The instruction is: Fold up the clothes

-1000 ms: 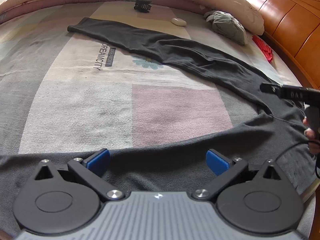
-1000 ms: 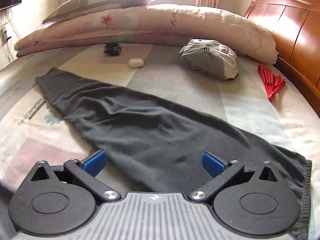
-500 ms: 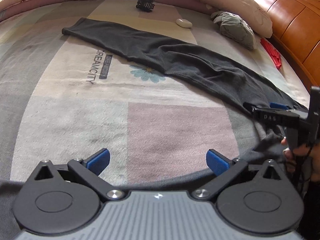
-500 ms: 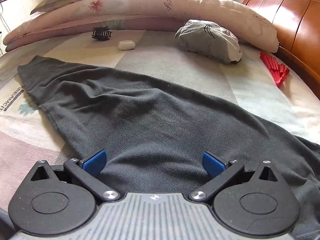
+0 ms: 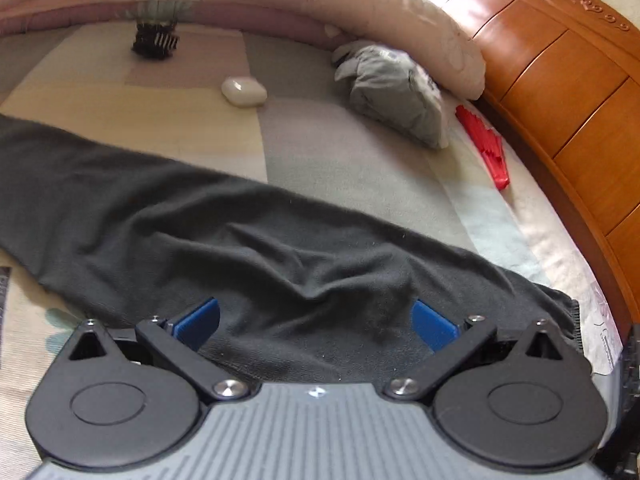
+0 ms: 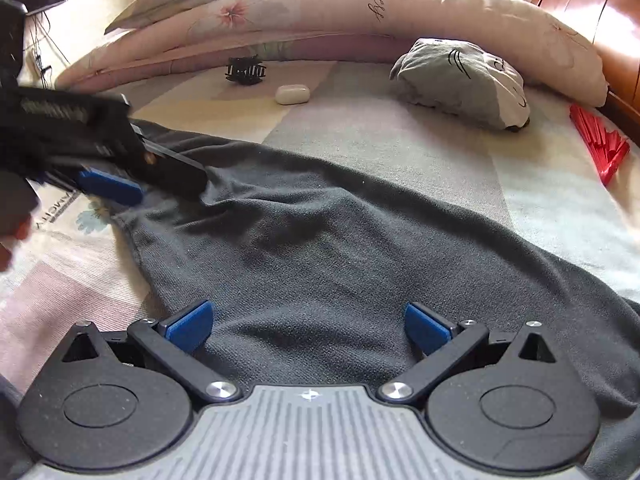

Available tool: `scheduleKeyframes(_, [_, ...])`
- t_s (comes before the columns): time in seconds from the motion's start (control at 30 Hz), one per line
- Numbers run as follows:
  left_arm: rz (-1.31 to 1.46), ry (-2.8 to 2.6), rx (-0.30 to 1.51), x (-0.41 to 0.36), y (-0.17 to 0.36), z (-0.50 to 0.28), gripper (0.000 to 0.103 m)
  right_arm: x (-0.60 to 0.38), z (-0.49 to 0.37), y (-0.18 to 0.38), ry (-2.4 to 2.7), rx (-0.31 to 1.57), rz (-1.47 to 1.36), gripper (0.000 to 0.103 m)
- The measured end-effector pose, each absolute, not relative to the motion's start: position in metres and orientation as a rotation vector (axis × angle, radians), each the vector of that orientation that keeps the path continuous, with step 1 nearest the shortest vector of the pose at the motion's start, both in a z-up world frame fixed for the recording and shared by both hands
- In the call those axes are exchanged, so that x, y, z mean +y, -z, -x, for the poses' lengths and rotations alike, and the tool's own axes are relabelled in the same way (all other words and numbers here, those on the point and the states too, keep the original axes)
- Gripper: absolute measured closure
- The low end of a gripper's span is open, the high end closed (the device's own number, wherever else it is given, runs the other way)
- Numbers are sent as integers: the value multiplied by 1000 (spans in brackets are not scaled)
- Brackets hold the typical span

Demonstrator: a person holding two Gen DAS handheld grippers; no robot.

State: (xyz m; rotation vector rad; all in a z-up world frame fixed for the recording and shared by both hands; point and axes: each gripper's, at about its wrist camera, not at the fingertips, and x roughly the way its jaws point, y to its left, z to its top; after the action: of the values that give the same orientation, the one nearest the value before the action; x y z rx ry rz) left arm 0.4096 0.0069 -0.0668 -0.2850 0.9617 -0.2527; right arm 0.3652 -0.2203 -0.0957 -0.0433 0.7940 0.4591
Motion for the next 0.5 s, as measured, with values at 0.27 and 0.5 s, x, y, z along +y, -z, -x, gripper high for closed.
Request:
scheduleKeyframes(0.27, [223, 237, 936, 32, 60, -393, 1, -241, -373, 96, -462, 792, -110, 0])
scheduleKeyframes(0.5, [299, 9, 837, 139, 39, -475, 1, -231, -370, 101, -454, 765, -23, 0])
